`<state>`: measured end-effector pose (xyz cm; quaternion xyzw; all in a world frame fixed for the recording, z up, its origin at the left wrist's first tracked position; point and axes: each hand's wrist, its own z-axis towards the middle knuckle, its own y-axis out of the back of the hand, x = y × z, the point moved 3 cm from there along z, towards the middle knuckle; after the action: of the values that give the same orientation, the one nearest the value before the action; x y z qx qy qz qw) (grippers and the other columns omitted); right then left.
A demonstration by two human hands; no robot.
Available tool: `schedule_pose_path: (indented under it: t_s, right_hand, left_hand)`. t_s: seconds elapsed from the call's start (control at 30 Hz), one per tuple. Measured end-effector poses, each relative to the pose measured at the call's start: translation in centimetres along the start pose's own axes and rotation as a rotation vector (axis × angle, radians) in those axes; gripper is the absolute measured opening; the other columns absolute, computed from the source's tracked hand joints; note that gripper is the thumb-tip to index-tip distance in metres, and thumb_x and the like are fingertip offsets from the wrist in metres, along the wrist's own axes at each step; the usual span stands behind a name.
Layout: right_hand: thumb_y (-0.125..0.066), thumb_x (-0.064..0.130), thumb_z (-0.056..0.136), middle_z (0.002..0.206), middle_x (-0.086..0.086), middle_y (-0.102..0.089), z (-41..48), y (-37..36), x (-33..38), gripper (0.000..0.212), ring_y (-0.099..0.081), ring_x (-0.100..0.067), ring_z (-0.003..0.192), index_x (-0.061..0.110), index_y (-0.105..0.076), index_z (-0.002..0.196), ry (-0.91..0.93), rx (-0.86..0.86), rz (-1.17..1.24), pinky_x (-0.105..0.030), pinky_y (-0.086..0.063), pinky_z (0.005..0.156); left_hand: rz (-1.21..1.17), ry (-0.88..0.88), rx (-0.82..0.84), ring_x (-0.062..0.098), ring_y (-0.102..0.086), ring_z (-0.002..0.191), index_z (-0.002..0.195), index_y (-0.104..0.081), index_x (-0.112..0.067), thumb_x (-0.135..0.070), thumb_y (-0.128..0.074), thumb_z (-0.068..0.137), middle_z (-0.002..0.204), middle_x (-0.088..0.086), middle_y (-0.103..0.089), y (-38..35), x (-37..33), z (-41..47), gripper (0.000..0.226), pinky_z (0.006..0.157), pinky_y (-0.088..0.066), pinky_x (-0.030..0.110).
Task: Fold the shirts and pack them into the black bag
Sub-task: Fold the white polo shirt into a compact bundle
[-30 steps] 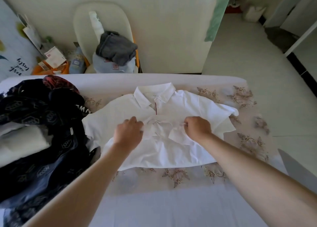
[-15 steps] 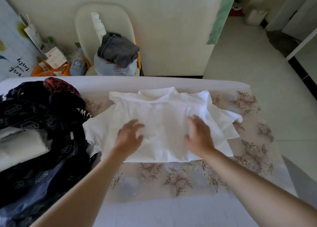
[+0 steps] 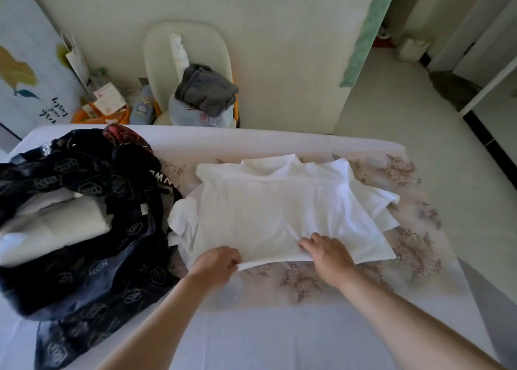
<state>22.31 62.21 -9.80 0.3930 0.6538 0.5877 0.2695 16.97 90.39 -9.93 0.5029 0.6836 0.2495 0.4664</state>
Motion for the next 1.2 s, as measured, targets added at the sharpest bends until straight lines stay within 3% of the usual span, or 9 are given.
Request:
schedule_pose_path:
  t_s: [0.1,0.27,0.43,0.6,0.77,0.87,0.93,1.03,1.2]
  right_hand:
    - [-0.074,0.005,0.06,0.075,-0.003,-0.055,-3.3,-1.2,1.1,0.056,-0.057,-0.026,0.059,0.02,-0.051,0.109,-0.054,0.077,-0.076,-0.035,-0.044,0.053]
    - [-0.069,0.008,0.045,0.091,-0.006,-0.055,-4.7,-1.7,5.3,0.072,-0.056,-0.027,0.076,0.019,-0.058,0.115,-0.052,0.036,-0.113,-0.037,-0.048,0.065]
    - [-0.078,0.002,0.034,0.08,0.0,-0.053,-3.5,-2.4,11.2,0.071,-0.058,-0.02,0.061,0.024,-0.066,0.1,0.073,0.109,-0.102,-0.029,-0.047,0.051]
    - [-0.051,-0.011,0.083,0.12,-0.011,-0.053,-3.4,-1.0,10.7,0.067,-0.059,-0.034,0.109,0.016,-0.037,0.142,0.055,0.244,0.015,-0.04,-0.046,0.088]
    - [-0.05,0.005,0.09,0.125,-0.006,-0.063,-4.9,-1.0,10.6,0.048,-0.06,-0.024,0.113,0.023,-0.056,0.133,0.035,0.448,0.181,-0.028,-0.044,0.092]
    - [-0.048,0.01,0.089,0.126,0.002,-0.06,-5.5,-1.1,11.1,0.045,-0.058,-0.016,0.11,0.033,-0.061,0.125,0.023,0.603,0.243,-0.025,-0.045,0.093]
    - [-0.046,0.014,0.091,0.125,0.003,-0.059,-4.1,-0.1,10.4,0.039,-0.058,-0.016,0.115,0.03,-0.064,0.122,-0.043,0.52,0.309,-0.024,-0.045,0.096]
    - [-0.046,0.011,0.093,0.116,0.001,-0.065,-0.9,1.7,7.9,0.03,-0.062,-0.019,0.11,0.023,-0.069,0.109,-0.15,0.272,0.405,-0.028,-0.048,0.091]
    - [-0.046,0.009,0.096,0.121,0.002,-0.062,3.8,3.9,4.1,0.028,-0.063,-0.022,0.107,0.02,-0.069,0.109,-0.152,0.022,0.36,-0.034,-0.05,0.086]
  left_hand:
    - [-0.133,0.036,0.005,0.013,-0.062,0.098,0.102,-0.069,-0.03,-0.027,-0.056,0.092,0.103,-0.011,-0.067,-1.9,-0.5,-2.8,0.016,0.082,-0.048,0.026]
    - [-0.233,0.241,-0.598,0.033,-0.051,0.105,0.117,-0.06,-0.011,-0.006,-0.066,0.083,0.116,0.009,-0.055,-4.1,1.6,-7.5,0.035,0.087,-0.048,0.047]
    - [-0.521,0.544,-0.538,0.035,-0.058,0.101,0.112,-0.063,-0.008,-0.023,-0.062,0.091,0.102,0.011,-0.065,-4.1,2.5,-8.7,0.026,0.087,-0.049,0.043]
    - [-0.696,0.546,-0.574,0.028,-0.057,0.079,0.094,-0.053,-0.015,-0.016,-0.045,0.095,0.08,0.001,-0.058,-1.6,2.5,-10.4,0.008,0.065,-0.043,0.037]
    - [-0.123,0.494,0.071,0.026,-0.065,0.099,0.115,-0.053,-0.009,-0.016,-0.053,0.09,0.105,0.005,-0.068,-2.4,4.3,-12.1,0.026,0.076,-0.049,0.031]
    - [0.018,0.44,0.624,0.019,-0.071,0.08,0.1,-0.067,-0.005,-0.018,-0.061,0.087,0.091,0.004,-0.074,-2.6,3.6,-13.5,0.019,0.083,-0.057,0.029]
    - [-0.027,0.517,0.699,0.022,-0.071,0.071,0.093,-0.065,-0.006,-0.029,-0.063,0.09,0.081,0.005,-0.072,-1.5,3.2,-13.2,0.024,0.088,-0.057,0.037]
    - [-0.098,0.448,0.51,0.019,-0.07,0.06,0.097,-0.064,-0.006,-0.027,-0.052,0.096,0.079,0.004,-0.075,0.8,1.3,-9.7,0.025,0.084,-0.058,0.037]
    - [-0.237,0.167,-0.206,0.021,-0.062,0.087,0.116,-0.064,-0.025,-0.014,-0.039,0.096,0.111,0.003,-0.064,3.7,-1.4,-2.9,0.034,0.072,-0.05,0.03]
